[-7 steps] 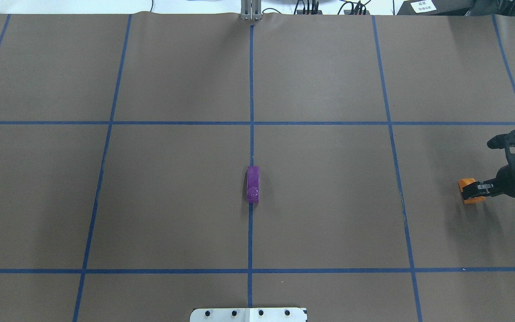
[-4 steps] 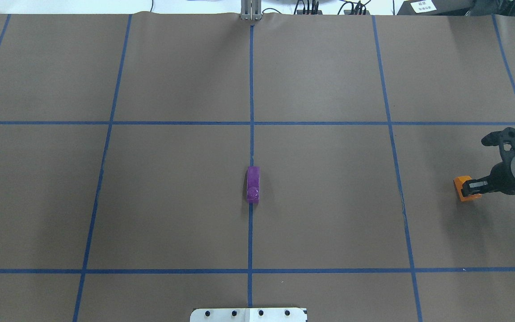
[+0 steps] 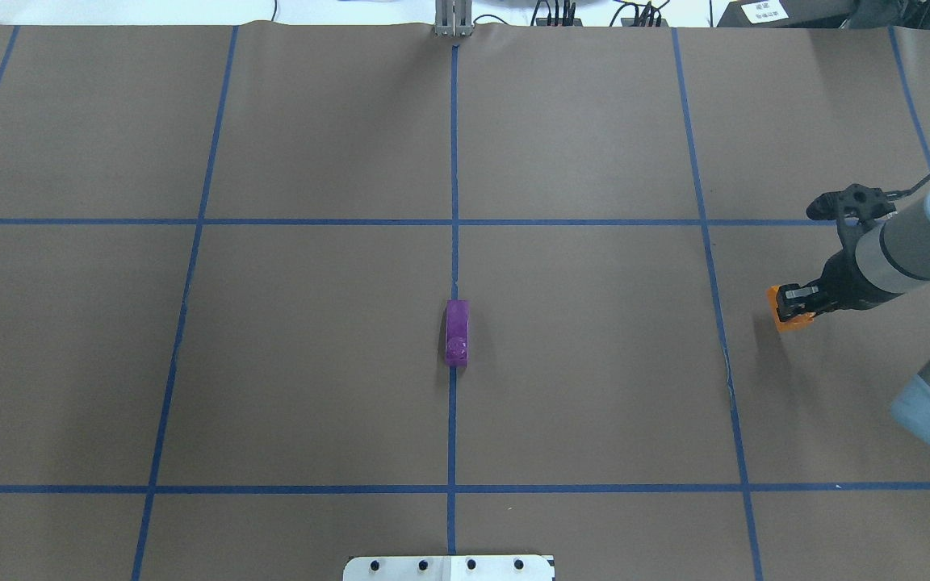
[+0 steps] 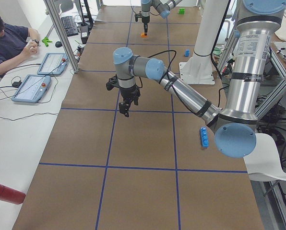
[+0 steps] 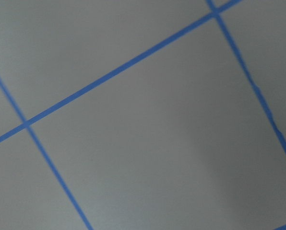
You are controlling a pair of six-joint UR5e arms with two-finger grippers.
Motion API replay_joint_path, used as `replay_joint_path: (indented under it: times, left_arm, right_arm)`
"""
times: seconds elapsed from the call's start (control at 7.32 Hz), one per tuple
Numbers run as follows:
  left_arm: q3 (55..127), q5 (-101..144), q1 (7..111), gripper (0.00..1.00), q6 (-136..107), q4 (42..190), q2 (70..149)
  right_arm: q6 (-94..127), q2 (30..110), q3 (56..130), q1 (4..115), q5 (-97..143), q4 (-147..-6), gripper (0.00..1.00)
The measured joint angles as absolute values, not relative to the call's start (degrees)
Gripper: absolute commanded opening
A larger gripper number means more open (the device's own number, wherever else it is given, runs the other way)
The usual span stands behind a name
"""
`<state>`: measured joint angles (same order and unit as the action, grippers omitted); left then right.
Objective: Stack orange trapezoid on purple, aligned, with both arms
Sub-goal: 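Carry the orange block with the right gripper over the purple block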
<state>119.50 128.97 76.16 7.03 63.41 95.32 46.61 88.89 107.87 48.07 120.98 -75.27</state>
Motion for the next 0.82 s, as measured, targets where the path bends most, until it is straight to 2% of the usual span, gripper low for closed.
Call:
replay_joint_path:
  times: [0.55, 0.82]
  left_arm:
    - [118.13, 137.08, 83.55, 1.00, 7.11, 72.21, 87.38]
    - [118.24, 137.74, 83.81, 1.00, 6.75, 73.35, 86.32]
  right_arm:
    - [58.66, 68.02, 110.43, 44.20, 121.96, -95.41, 0.00]
    - [66.32, 59.64, 109.08, 38.60, 120.29, -98.56, 0.00]
